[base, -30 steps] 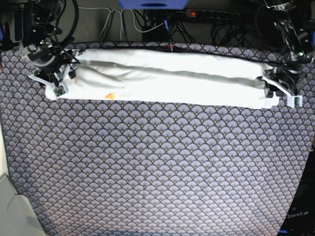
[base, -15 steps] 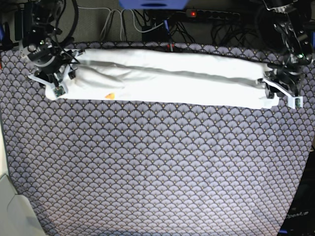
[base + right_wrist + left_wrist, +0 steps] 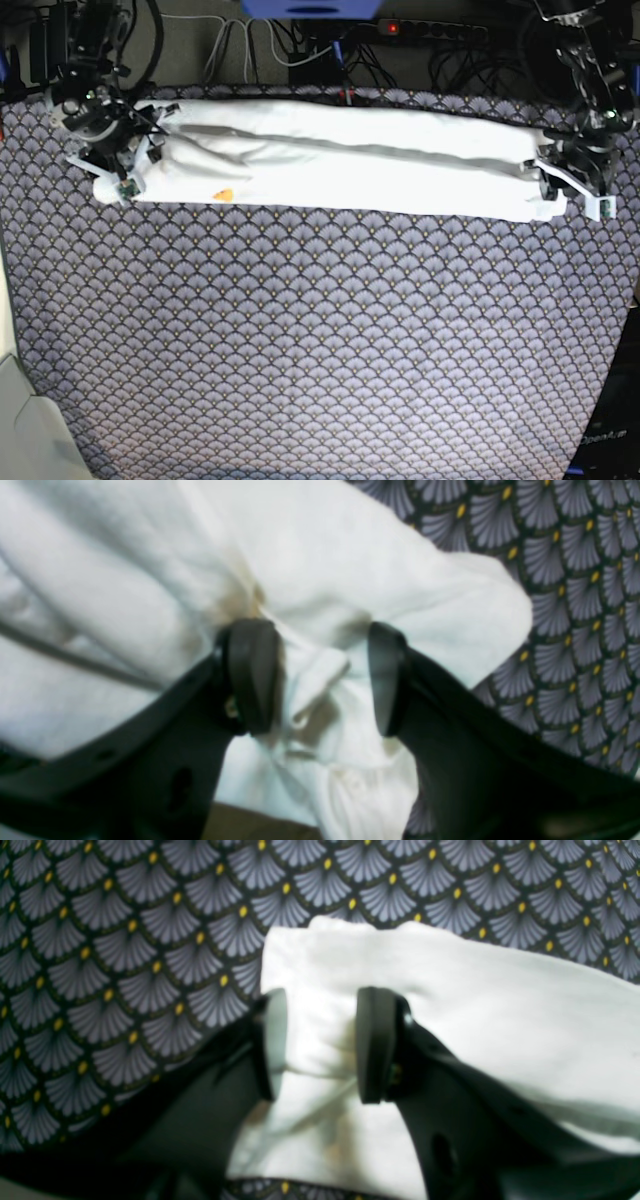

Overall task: Fold the T-shirt properly
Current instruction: 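Hold both strip ends and pull them apart to straighten the strip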

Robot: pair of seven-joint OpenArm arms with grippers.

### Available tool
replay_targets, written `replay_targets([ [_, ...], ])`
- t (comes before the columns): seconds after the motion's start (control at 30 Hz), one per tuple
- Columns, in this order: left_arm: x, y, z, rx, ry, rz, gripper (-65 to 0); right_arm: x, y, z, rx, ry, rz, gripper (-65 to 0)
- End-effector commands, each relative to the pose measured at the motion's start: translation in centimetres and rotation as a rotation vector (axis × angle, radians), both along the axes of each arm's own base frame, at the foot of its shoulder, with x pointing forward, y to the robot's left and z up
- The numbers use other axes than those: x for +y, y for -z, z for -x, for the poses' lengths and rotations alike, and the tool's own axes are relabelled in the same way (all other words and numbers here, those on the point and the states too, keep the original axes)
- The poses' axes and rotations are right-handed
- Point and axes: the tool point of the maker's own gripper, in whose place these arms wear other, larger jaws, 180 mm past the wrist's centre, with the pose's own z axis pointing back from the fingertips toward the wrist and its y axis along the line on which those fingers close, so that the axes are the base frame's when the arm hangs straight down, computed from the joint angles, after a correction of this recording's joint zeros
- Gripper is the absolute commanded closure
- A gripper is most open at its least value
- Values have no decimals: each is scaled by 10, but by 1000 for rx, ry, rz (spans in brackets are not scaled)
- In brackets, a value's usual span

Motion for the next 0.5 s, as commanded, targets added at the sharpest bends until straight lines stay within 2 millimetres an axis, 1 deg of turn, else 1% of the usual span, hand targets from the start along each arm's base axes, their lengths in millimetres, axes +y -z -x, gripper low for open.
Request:
replay_targets([
  [0.0,8,-14,-8,-46,-3,-23,-225,-4,-6,-4,-21,0,10,-310],
  [0.1,8,-14,-8,-43,-3,-23,-225,-4,-6,-6,-24,0,10,-310],
  [0.3,31,-20,2,-51,-70,-39,-226,-4,-7,-6,-26,0,10,-310],
  [0.43,31,-18,3,-45,-69,-37,-226,-4,-7,-7,-27,0,10,-310],
  [0.47,30,-14,3,-39,-70,-28,-226,-4,-7,-7,-27,0,10,-310],
])
